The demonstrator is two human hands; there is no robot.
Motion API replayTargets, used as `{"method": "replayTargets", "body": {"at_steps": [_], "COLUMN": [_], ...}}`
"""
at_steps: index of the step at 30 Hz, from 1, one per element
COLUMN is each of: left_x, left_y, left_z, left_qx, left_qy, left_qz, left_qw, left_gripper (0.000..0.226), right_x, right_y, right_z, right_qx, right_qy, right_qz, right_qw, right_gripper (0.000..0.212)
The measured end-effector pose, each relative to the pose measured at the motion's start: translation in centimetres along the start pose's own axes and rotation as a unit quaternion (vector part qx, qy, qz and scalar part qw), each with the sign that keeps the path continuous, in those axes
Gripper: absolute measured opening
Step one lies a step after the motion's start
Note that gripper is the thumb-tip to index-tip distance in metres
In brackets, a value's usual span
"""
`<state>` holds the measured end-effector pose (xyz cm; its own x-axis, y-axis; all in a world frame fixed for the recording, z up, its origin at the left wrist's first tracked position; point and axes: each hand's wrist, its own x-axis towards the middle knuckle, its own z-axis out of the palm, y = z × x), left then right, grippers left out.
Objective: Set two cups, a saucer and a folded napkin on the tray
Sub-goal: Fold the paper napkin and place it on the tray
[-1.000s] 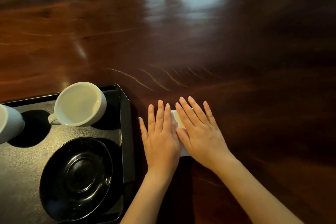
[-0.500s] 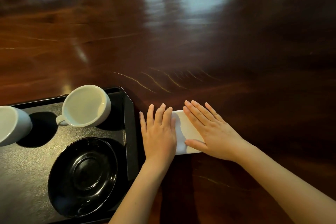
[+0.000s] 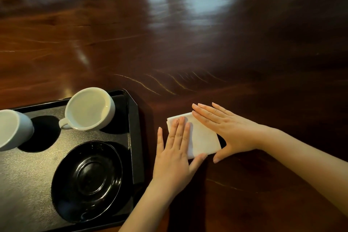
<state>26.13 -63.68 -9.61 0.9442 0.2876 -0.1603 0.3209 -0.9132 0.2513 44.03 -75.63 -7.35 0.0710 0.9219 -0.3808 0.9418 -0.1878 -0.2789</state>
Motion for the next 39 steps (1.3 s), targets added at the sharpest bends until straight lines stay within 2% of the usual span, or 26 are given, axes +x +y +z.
{"method": "replayTargets", "body": {"at_steps": [2, 6, 11, 13, 17, 19, 20, 22, 25, 26, 27, 29, 30, 31, 32, 34, 36, 39], "left_x": [-0.1, 0.0, 0.7, 0.6, 0.7, 1.2, 1.4, 1.8, 1.8, 1.7, 1.5, 1.3, 1.2, 1.1, 1.0, 0.8, 0.8, 0.9], "left_y": [-0.1, 0.8, 3.6, 4.3, 3.3, 2.4, 2.0, 1.1, -0.2, -0.5, -0.7, -0.9, -0.9, -0.9, -0.8, -0.4, 0.4, 1.8], "left_z": [-0.3, -1.3, -2.0, -1.9, -2.0, -2.9, -3.8, -5.9, -8.0, -8.5, -8.6, -8.3, -7.8, -7.3, -6.9, -5.9, -4.9, -3.7], "left_qx": [0.016, 0.036, 0.131, 0.142, 0.09, -0.013, -0.101, -0.257, -0.394, -0.468, -0.547, -0.659, -0.694, -0.723, -0.742, -0.759, -0.745, -0.703], "left_qy": [-0.029, -0.027, -0.012, -0.022, 0.043, 0.043, 0.026, 0.011, -0.033, -0.06, -0.089, -0.133, -0.137, -0.138, -0.135, -0.119, -0.079, -0.005], "left_qz": [0.004, 0.005, 0.004, 0.037, 0.11, 0.115, 0.101, 0.06, 0.034, -0.002, -0.044, -0.116, -0.142, -0.165, -0.189, -0.235, -0.276, -0.305], "left_qw": [0.999, 0.999, 0.991, 0.989, 0.989, 0.992, 0.989, 0.965, 0.918, 0.882, 0.831, 0.732, 0.692, 0.656, 0.629, 0.595, 0.602, 0.642], "left_gripper": [0.089, 0.09, 0.077, 0.069, 0.057, 0.053, 0.051, 0.045, 0.041, 0.037, 0.031, 0.024, 0.024, 0.026, 0.028, 0.032, 0.038, 0.035], "right_x": [-0.3, -1.5, -2.0, -2.1, -2.3, -2.5, -2.6, -2.7, -2.6, -2.5, -2.3, -1.8, -1.5, -1.2, -0.9, -0.3, 0.1, 0.6], "right_y": [0.3, 0.2, -0.7, -0.7, -0.4, -0.4, -0.5, -1.1, -2.4, -3.0, -3.6, -4.8, -5.4, -6.1, -6.7, -7.7, -8.6, -9.6], "right_z": [-0.3, 0.0, 0.9, 1.1, 1.2, 1.0, 0.8, 0.7, 0.4, 0.2, 0.0, 0.1, 0.2, 0.2, 0.1, 0.1, 0.1, 0.6], "right_qx": [0.02, 0.015, 0.025, 0.047, 0.09, 0.171, 0.237, 0.375, 0.531, 0.573, 0.615, 0.699, 0.727, 0.733, 0.715, 0.626, 0.506, 0.402], "right_qy": [-0.004, 0.024, 0.057, 0.069, 0.086, 0.09, 0.098, 0.148, 0.261, 0.292, 0.314, 0.303, 0.281, 0.262, 0.257, 0.284, 0.315, 0.298], "right_qz": [-0.003, 0.007, 0.027, 0.025, 0.017, 0.022, 0.029, 0.051, 0.115, 0.137, 0.156, 0.189, 0.21, 0.238, 0.273, 0.341, 0.396, 0.452], "right_qw": [1.0, 1.0, 0.998, 0.996, 0.992, 0.981, 0.966, 0.914, 0.798, 0.753, 0.707, 0.619, 0.591, 0.58, 0.59, 0.641, 0.699, 0.738], "right_gripper": [0.115, 0.102, 0.095, 0.093, 0.091, 0.089, 0.085, 0.07, 0.035, 0.026, 0.018, 0.021, 0.021, 0.021, 0.023, 0.027, 0.03, 0.036]}}
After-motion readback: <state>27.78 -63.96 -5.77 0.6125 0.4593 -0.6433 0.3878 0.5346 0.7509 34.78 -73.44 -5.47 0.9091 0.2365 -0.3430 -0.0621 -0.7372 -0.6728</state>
